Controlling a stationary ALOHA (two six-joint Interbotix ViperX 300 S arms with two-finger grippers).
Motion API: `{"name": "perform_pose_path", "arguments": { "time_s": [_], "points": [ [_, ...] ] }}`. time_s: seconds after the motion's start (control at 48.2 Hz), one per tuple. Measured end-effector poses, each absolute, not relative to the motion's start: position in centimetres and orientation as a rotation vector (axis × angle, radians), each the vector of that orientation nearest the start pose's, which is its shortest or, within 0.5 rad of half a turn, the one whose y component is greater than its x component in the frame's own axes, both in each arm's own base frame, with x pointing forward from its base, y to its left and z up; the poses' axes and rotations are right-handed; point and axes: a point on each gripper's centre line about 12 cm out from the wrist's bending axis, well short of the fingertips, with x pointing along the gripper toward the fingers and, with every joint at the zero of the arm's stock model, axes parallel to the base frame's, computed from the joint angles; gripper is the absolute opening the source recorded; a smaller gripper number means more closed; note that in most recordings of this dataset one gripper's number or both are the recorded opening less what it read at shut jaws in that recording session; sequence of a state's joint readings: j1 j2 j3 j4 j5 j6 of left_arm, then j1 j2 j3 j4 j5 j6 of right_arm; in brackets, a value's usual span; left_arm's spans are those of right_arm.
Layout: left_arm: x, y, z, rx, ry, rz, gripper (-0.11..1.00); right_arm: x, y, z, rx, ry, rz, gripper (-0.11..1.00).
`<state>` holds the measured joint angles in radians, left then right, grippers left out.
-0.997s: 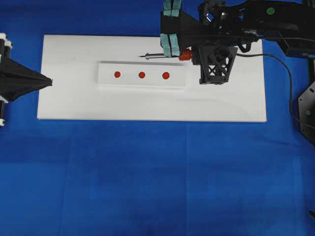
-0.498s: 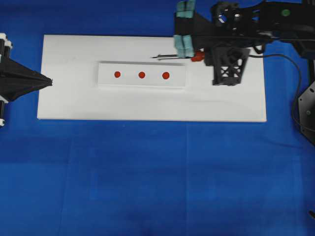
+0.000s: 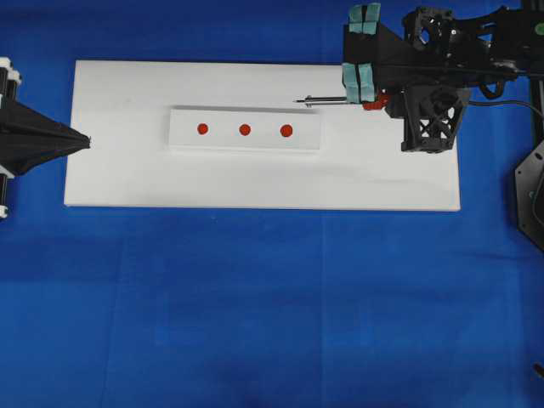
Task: Touch the tip of the soldering iron to the mark.
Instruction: 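Move the raised iron rightward past the strip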
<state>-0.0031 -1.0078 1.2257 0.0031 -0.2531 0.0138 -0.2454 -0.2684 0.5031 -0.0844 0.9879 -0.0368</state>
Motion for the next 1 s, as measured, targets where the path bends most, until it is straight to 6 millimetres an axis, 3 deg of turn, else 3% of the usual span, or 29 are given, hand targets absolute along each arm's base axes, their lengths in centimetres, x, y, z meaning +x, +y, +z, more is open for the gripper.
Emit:
{"name": "perform_pose_path", "arguments": {
  "time_s": [0.997],
  "points": [
    [18.92, -0.07, 27.67, 0.017, -0.034, -0.004, 0.0, 29.63, -8.32, 24.38, 0.043, 1.248, -0.227, 0.06]
  ]
}}
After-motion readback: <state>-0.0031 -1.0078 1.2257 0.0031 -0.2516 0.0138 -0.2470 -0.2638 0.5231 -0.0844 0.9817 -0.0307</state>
